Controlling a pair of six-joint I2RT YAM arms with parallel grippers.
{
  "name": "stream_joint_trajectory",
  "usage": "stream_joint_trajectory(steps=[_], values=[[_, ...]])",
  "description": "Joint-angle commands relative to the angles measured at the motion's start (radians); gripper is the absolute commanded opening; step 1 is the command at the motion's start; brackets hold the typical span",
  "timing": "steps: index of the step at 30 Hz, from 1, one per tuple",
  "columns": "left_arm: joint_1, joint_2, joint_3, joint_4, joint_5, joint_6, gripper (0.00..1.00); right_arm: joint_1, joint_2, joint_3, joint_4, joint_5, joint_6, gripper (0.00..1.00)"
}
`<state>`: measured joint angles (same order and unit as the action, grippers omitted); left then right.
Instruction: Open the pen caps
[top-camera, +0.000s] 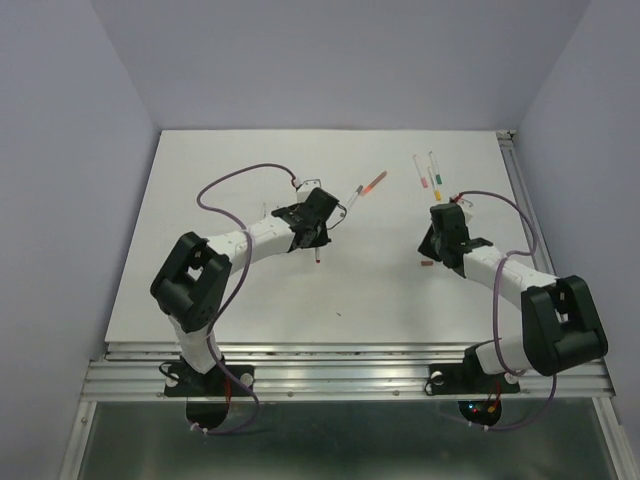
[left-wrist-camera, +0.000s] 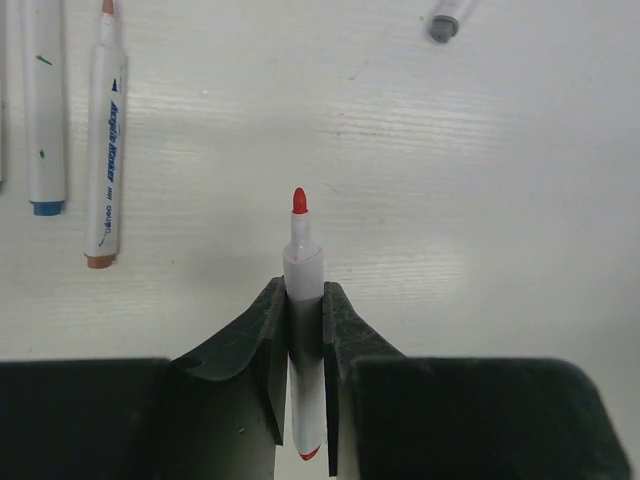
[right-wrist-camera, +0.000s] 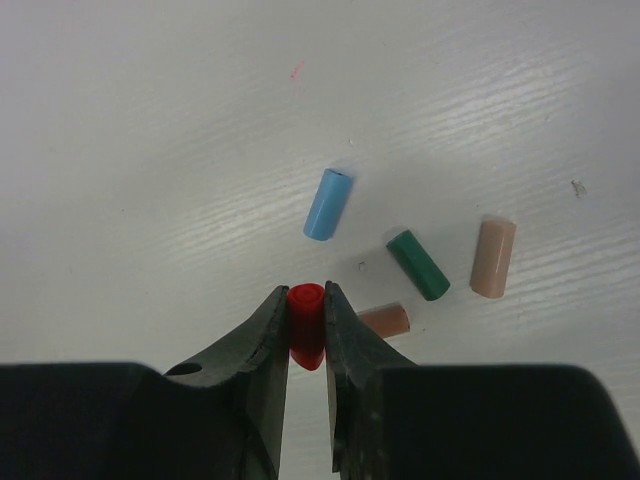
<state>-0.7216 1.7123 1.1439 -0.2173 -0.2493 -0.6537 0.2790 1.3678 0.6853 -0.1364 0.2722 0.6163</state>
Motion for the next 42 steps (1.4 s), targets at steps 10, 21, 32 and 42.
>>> stream_joint_trajectory(steps=[10, 21, 32, 42], values=[[0.05, 0.087, 0.152, -0.208, -0.16, 0.083, 0.09, 0.003, 0.097, 0.013, 0.014, -0.021, -0.017, 0.16], [0.059, 0.11, 0.168, -0.238, -0.173, 0.095, 0.29, 0.002, 0.031, 0.007, -0.006, -0.028, -0.009, 0.56], [0.06, 0.069, 0.198, -0.209, -0.13, 0.167, 0.62, 0.002, -0.202, -0.033, -0.016, -0.057, -0.023, 1.0], [0.059, 0.16, 0.412, 0.024, 0.191, 0.488, 0.99, 0.002, -0.342, -0.089, 0.028, -0.07, -0.03, 1.0]])
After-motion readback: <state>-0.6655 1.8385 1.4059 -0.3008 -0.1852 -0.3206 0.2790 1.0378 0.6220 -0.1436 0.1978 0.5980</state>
